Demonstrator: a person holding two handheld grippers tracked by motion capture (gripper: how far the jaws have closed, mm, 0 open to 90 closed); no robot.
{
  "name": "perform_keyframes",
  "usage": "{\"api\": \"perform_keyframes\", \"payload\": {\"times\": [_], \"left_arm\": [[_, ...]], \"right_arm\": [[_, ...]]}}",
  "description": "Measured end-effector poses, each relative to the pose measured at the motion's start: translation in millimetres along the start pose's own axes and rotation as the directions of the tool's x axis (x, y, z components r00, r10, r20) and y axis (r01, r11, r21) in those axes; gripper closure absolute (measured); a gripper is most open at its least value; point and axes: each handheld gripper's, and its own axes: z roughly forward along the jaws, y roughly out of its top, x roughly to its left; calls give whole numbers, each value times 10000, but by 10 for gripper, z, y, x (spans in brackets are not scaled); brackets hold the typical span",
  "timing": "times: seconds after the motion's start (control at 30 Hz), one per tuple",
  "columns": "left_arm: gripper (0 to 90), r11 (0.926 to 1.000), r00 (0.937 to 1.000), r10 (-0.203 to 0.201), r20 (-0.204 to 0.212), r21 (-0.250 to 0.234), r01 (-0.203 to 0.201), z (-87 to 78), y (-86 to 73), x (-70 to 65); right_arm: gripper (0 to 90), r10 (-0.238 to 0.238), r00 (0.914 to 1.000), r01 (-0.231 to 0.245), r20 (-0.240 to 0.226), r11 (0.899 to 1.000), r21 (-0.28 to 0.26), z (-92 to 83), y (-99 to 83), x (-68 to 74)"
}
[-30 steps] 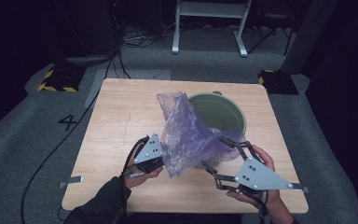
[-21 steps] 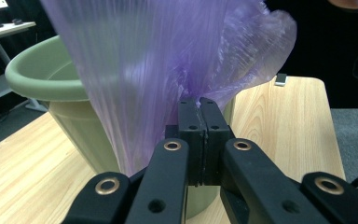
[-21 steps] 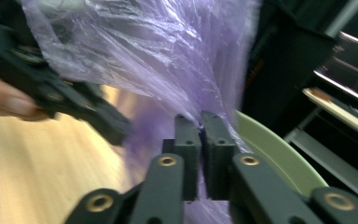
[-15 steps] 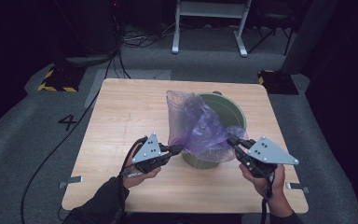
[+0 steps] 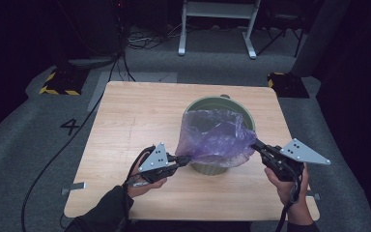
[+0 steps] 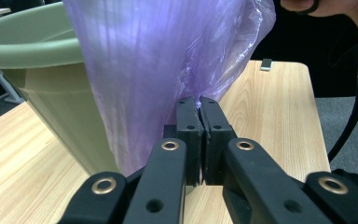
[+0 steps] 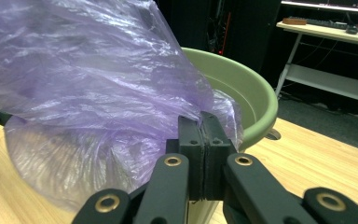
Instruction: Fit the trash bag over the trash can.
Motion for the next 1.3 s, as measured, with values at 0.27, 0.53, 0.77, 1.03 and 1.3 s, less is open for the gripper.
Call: {"api": "perform_keyframes", "payload": {"times": [0.27,0.53,0.77,1.03,1.3], "left_arm": [[606,9998,9997,-188,-164,67,189,-84,-51,12],[236,9958,9908,-359,-1303,-883,245,-378,114,-67],[214,9924,9923,-206,-1224,-1228,55,-462,303,-86],[445,9997,9935,-169,-1128,-172,151,-213,277,17],[760,9984,9951,282,-948,522,-234,-46,177,61]], "right_arm": [[897,270,9993,-267,-264,9996,116,-132,-132,-49],[895,346,9986,-344,-406,9994,57,-134,-157,-76],[878,214,9983,-214,-544,9998,12,-106,-148,-37],[867,152,9972,-150,-734,9999,28,-94,-192,-40],[645,139,9989,-125,-454,9995,303,-103,-244,-57]]}}
